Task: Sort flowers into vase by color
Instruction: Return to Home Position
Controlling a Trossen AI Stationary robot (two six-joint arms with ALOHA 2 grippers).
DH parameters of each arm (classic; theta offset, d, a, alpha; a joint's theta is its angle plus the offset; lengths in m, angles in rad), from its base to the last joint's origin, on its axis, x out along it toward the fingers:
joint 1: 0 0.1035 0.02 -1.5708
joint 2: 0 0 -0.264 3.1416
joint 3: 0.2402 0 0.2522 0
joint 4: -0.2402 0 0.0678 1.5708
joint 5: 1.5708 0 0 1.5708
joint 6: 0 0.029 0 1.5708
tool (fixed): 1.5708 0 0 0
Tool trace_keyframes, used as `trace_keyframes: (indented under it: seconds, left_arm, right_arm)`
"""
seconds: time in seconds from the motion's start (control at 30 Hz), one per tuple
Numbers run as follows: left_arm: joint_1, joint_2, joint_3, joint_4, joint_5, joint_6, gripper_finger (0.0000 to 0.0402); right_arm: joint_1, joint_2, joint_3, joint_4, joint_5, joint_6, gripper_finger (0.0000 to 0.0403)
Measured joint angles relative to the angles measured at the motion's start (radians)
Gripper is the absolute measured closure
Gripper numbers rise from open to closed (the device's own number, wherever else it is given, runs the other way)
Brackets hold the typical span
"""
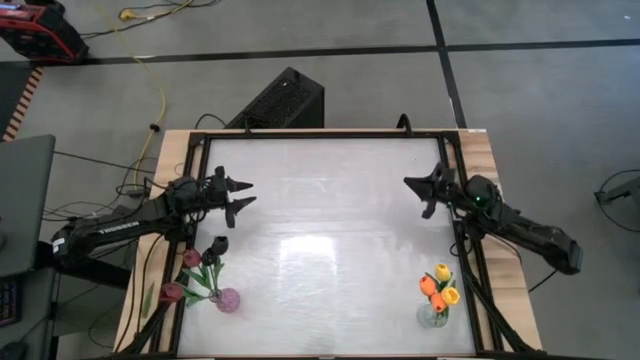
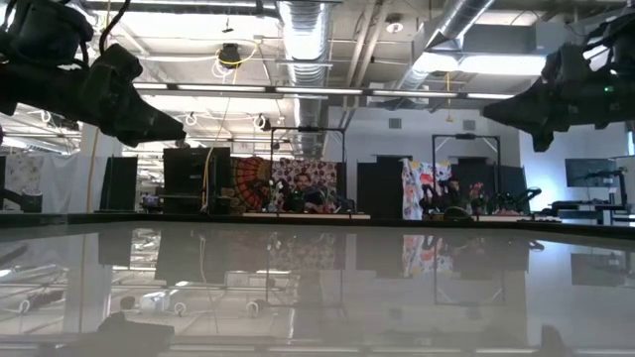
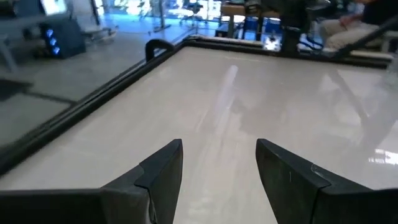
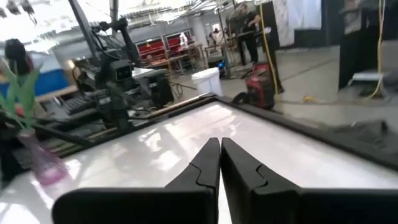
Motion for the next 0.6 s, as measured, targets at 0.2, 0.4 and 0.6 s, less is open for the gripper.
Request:
trace_keyframes:
  seconds: [0.2,0.4,0.6]
  left_arm:
    - [-0.001,0.0,0.0,0.07,0.013,0.047,0.021]
    - [-0.001,0.0,0.0,0.104,-0.066,-0.093,0.021]
    - [0.0,0.0,0.0,0.006,-0.09,-0.154,0.021]
  right_arm:
    - [0.02,0.006,0.0,-0.006,0.003,0.031,0.0354]
    - [0.021,0.006,-0.001,-0.006,-0.001,0.031,0.0353]
    - [0.021,0.006,-0.001,-0.007,-0.003,0.031,0.0352]
